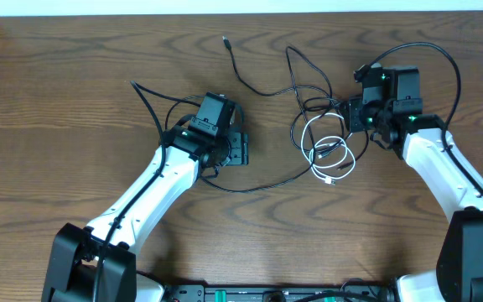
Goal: Untangle cables
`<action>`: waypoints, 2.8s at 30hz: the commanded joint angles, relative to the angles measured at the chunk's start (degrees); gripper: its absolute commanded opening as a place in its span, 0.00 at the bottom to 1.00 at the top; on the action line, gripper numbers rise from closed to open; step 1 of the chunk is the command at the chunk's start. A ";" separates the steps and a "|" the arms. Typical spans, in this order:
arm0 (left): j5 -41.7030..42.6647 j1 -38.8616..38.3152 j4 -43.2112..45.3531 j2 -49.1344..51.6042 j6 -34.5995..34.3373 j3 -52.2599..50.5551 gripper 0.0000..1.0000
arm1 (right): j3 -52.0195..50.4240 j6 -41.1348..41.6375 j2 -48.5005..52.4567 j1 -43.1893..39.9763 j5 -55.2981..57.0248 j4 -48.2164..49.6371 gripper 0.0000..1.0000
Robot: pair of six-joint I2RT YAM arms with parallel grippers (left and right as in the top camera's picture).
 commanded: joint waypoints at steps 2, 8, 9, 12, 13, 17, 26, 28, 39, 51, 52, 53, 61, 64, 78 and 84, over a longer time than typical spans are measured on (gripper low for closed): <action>-0.17 -0.07 -0.81 0.22 0.55 1.31 0.70 | -0.22 -0.70 0.74 0.39 -3.67 0.02 0.38; -0.17 -0.07 -0.76 0.22 0.55 1.31 0.70 | -0.22 -0.68 4.20 0.92 -6.34 -0.11 0.29; -0.17 -0.07 -0.74 0.22 0.55 1.31 0.70 | -0.22 -0.68 4.61 0.92 -6.34 -0.04 0.24; -0.17 -0.07 -0.74 0.22 0.55 1.31 0.70 | -0.15 -0.68 4.31 0.92 -6.82 -0.28 0.01; -0.17 -0.07 -0.74 0.22 0.55 1.31 0.70 | 0.00 -0.68 3.65 0.92 -7.74 -0.59 0.01; -0.22 -0.07 -0.66 0.22 0.55 1.31 0.70 | 6.78 0.02 -4.15 0.92 -10.38 -8.26 0.01; -0.59 -0.07 -0.28 0.22 0.55 1.31 0.70 | 22.69 1.27 -15.72 0.90 -9.73 -10.95 0.01; -0.59 -0.07 -0.15 0.22 0.55 1.31 0.70 | 24.33 1.27 -17.27 0.90 -8.72 -9.44 0.01; -0.20 -0.07 5.55 0.22 0.52 1.31 0.75 | 26.49 1.11 -24.87 0.90 11.02 -4.04 0.01; 18.12 -0.07 29.86 2.19 -11.04 1.31 0.82 | 26.47 5.62 -26.84 0.92 10.73 -13.53 0.01; 18.99 -0.07 32.30 3.58 -15.82 1.31 0.82 | 26.47 5.81 -26.84 0.92 8.11 -13.90 0.01; 19.85 -0.07 33.70 4.50 -18.38 1.31 0.82 | 26.47 5.81 -26.84 0.92 6.21 -13.84 0.01; 30.93 -2.01 48.19 13.18 -32.76 1.31 0.75 | 26.47 8.17 -26.88 0.92 0.26 -12.50 0.01; 31.45 -3.76 52.65 15.74 -36.37 1.31 0.75 | 26.47 8.15 -26.88 0.92 0.26 -12.57 0.01; 19.91 -14.36 58.86 18.99 -51.45 1.31 0.66 | 26.47 8.15 -26.95 0.92 0.28 -12.55 0.01; 11.65 -17.62 56.68 19.06 -46.34 1.31 0.66 | 26.47 8.15 -26.95 0.92 0.28 -12.52 0.01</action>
